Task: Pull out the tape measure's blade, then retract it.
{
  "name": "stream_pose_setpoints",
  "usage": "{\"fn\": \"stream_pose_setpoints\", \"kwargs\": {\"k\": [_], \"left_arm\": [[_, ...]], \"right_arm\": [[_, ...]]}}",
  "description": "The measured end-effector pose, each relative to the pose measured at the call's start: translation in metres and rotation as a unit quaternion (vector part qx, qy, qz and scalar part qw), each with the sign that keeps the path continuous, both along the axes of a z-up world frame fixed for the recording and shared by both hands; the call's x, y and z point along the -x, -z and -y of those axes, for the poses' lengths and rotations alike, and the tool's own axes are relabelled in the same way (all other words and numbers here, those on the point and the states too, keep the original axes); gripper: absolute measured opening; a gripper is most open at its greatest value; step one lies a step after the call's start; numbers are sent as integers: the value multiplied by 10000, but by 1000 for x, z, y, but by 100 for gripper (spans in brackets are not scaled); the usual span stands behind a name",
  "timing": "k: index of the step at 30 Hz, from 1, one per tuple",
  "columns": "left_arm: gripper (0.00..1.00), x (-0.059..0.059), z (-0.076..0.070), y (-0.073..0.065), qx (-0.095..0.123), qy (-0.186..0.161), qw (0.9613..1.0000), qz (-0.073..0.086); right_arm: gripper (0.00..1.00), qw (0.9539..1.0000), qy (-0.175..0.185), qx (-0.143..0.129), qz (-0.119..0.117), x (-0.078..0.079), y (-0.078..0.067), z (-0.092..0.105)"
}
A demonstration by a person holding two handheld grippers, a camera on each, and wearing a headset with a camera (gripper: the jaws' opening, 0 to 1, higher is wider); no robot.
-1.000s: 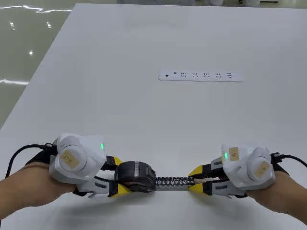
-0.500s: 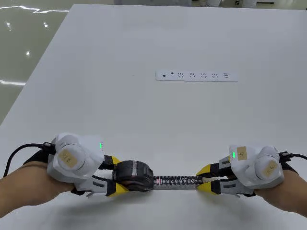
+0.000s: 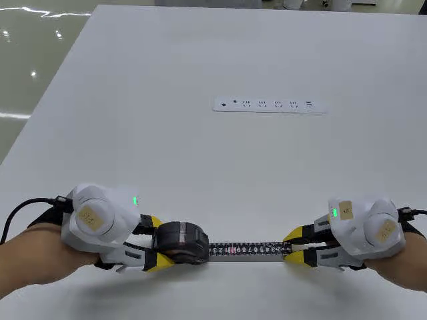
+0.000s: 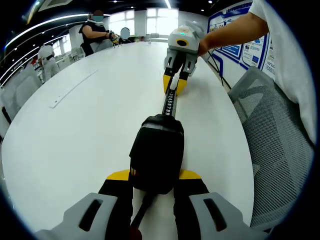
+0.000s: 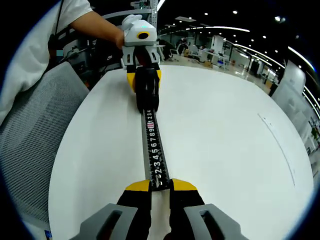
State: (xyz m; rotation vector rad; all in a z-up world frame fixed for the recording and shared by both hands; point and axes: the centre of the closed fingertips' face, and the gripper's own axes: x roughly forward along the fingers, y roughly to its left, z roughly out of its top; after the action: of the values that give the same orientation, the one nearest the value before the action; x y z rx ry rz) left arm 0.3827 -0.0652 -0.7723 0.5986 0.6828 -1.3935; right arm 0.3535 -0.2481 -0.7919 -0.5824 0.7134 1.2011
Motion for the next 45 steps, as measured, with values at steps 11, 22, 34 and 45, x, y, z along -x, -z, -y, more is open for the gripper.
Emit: {"fn": "stream_pose_setpoints", "kwargs": {"k": [11, 22, 34, 45], "left_arm": [[25, 0, 0, 0, -1, -13, 10000, -5], [25, 0, 0, -1, 1, -22, 10000, 9], [25, 0, 0, 0, -7, -28, 10000, 9], [25, 0, 1, 0, -16, -34, 10000, 7]], "right_arm": [[9, 9999, -19, 165, -35, 3, 0, 16], [9, 9995, -16, 321, -48, 2, 2, 31], [9, 9990, 59, 432, -74, 7, 1, 49], [9, 9982, 138, 569, -122, 10, 1, 68]]}}
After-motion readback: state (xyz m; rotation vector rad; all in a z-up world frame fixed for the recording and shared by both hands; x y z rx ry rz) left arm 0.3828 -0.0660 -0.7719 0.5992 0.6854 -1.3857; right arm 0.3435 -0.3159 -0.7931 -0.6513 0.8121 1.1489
